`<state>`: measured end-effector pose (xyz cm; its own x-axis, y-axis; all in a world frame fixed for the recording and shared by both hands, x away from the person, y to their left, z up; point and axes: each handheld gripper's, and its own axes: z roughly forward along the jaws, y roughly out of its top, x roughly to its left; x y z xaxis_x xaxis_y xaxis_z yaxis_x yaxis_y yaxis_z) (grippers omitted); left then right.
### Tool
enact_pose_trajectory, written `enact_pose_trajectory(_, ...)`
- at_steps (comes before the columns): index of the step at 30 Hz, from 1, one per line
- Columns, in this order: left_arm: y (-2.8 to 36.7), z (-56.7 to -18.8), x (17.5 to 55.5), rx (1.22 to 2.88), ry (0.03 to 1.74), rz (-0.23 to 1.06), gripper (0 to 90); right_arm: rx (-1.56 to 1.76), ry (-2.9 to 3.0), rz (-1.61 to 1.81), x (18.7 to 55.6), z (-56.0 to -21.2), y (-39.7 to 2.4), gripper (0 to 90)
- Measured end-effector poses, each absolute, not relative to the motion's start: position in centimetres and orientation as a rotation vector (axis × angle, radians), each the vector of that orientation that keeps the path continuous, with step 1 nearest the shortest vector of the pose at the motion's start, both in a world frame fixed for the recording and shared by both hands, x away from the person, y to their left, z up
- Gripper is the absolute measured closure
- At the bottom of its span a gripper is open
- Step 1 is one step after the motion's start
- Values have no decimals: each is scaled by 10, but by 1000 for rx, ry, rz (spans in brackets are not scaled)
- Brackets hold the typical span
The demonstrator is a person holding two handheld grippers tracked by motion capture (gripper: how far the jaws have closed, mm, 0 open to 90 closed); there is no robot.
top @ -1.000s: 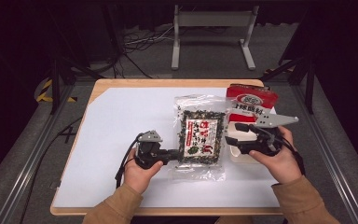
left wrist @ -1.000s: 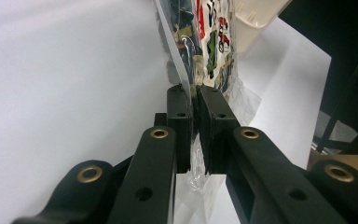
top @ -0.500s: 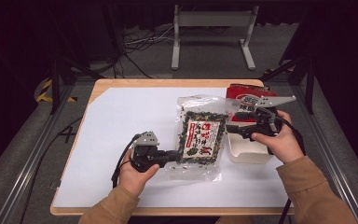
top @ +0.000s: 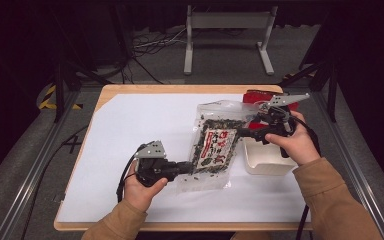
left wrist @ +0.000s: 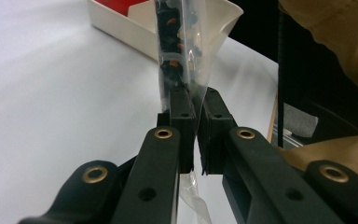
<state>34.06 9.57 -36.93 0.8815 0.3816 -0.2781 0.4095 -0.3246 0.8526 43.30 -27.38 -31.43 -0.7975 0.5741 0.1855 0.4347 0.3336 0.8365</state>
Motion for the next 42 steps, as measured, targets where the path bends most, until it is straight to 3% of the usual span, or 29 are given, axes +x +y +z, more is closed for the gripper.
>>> enact_pose_trajectory(11, 97, -369, 342, 1948, 559, -35, 855, 772, 2476, 1599, 437, -316, -270, 233)
enact_pose_trajectory(16, 102, -368, 344, 1930, 582, -29, 853, 687, 2494, 1630, 427, -303, -270, 453)
enact_pose_trajectory(20, 104, -369, 346, 1944, 601, 2, 851, 601, 2537, 1506, 417, -294, -264, 521)
enact_pose_trajectory(26, 107, -370, 349, 1952, 626, 24, 849, 526, 2622, 1511, 409, -285, -265, 701)
enact_pose_trajectory(32, 111, -371, 352, 1935, 649, 67, 833, 495, 2680, 1545, 400, -275, -264, 780)
enact_pose_trajectory(35, 115, -370, 355, 1909, 660, 57, 783, 506, 2684, 1558, 395, -267, -262, 788)
enact_pose_trajectory(40, 120, -369, 358, 1919, 680, 96, 539, 534, 2673, 1509, 387, -253, -259, 789)
enact_pose_trajectory(42, 123, -369, 360, 1918, 690, 106, 485, 551, 2659, 1485, 384, -246, -261, 789)
